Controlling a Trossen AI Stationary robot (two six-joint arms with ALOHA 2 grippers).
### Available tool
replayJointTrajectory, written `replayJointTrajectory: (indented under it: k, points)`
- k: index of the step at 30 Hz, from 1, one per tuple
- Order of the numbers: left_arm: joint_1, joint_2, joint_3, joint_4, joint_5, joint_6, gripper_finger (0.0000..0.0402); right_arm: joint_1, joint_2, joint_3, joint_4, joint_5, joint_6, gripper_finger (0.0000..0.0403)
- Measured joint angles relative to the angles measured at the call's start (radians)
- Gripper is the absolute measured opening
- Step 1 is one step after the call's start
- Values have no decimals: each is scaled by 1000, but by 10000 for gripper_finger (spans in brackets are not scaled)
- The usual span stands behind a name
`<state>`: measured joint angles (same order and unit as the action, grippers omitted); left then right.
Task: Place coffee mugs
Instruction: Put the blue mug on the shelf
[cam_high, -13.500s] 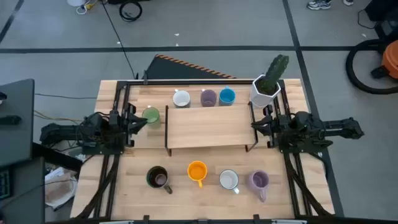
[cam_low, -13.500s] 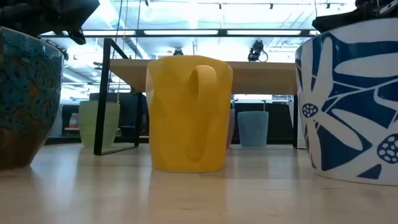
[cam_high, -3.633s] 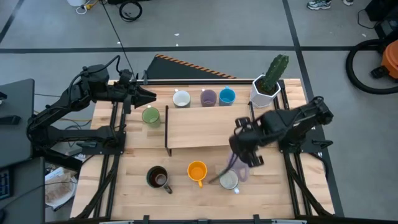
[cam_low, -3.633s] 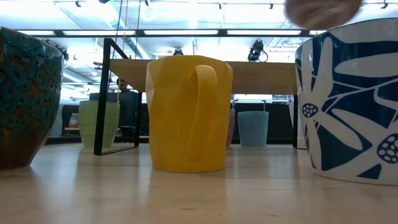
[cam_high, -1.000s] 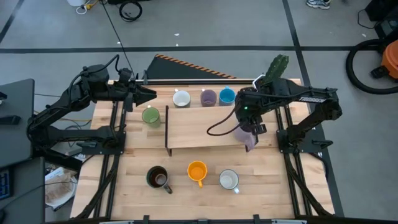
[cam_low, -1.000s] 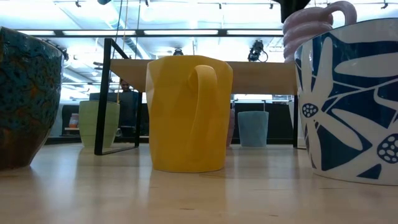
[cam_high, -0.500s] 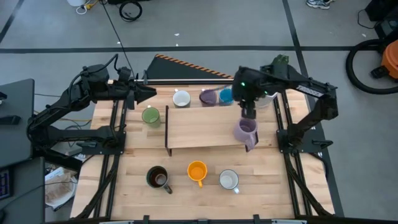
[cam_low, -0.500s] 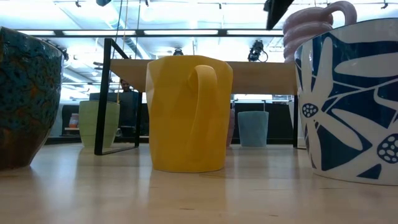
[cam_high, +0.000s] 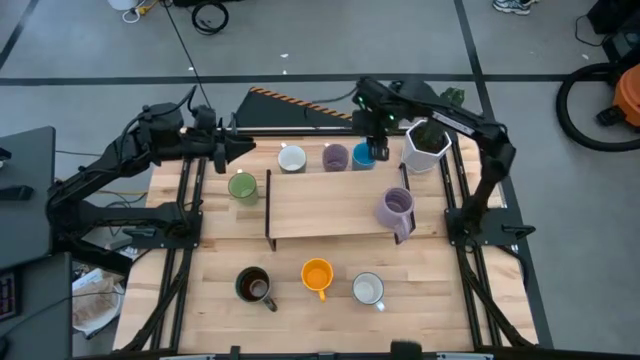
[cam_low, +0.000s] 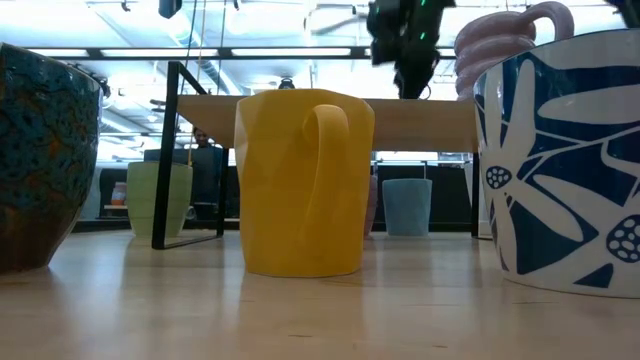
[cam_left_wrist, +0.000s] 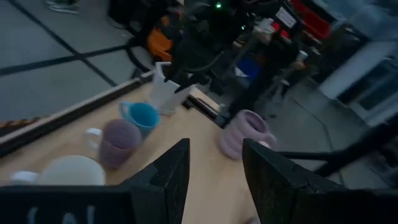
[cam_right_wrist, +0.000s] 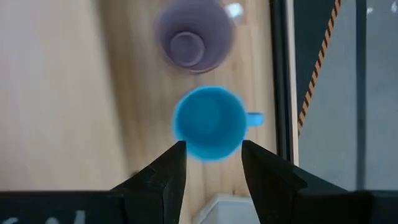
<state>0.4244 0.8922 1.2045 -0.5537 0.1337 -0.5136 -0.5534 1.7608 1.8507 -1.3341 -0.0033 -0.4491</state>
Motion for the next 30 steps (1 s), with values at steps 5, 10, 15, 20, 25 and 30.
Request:
replayJointTrajectory:
  k: [5,10,15,20,25,30]
  points:
    - [0,20,0,-4,-89,27,153,-97,41,0,79,-30,77,161]
    - [-1,39,1,-5,-131,24,153,-117,52,-28,86,-64,76,161]
    - [-2,54,1,-10,-130,29,153,-94,46,-105,99,-90,56,161]
    - [-1,59,1,-26,-109,29,153,-53,57,-148,138,-95,140,161]
    - [-1,57,1,-26,-51,28,153,-27,88,-147,170,-74,258,161]
    - [-1,57,1,-26,-17,29,153,2,141,-147,164,-73,293,161]
